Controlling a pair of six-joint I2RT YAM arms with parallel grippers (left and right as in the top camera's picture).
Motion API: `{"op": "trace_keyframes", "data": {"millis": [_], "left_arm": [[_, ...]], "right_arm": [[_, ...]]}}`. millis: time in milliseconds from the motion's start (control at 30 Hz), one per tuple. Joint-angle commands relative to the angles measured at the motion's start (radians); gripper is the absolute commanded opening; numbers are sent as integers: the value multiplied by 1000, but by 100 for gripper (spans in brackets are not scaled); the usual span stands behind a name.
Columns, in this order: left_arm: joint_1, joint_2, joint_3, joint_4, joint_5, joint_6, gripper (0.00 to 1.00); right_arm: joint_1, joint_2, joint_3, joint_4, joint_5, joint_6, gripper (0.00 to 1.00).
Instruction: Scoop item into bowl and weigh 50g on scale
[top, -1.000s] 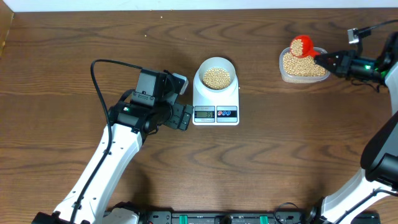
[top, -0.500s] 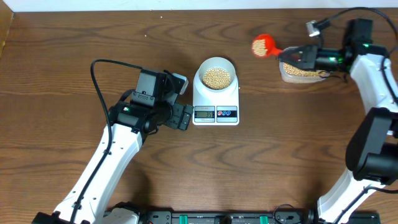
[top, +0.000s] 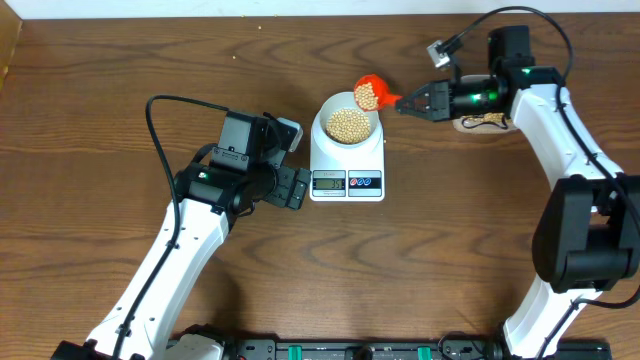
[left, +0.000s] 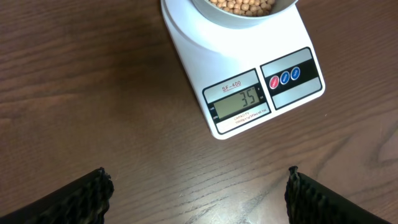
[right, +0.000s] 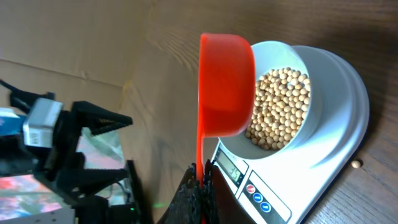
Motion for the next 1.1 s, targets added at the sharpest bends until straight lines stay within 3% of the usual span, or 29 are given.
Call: {"op": "trace_keyframes", "data": {"millis": [0,1067], "left_arm": [[3,2,-4,0,8,3,91],[3,2,-4,0,8,3,91]], "right_arm": [[34,6,19,8,57,6,1],[162,-53,29,-2,354,-33,1]]}}
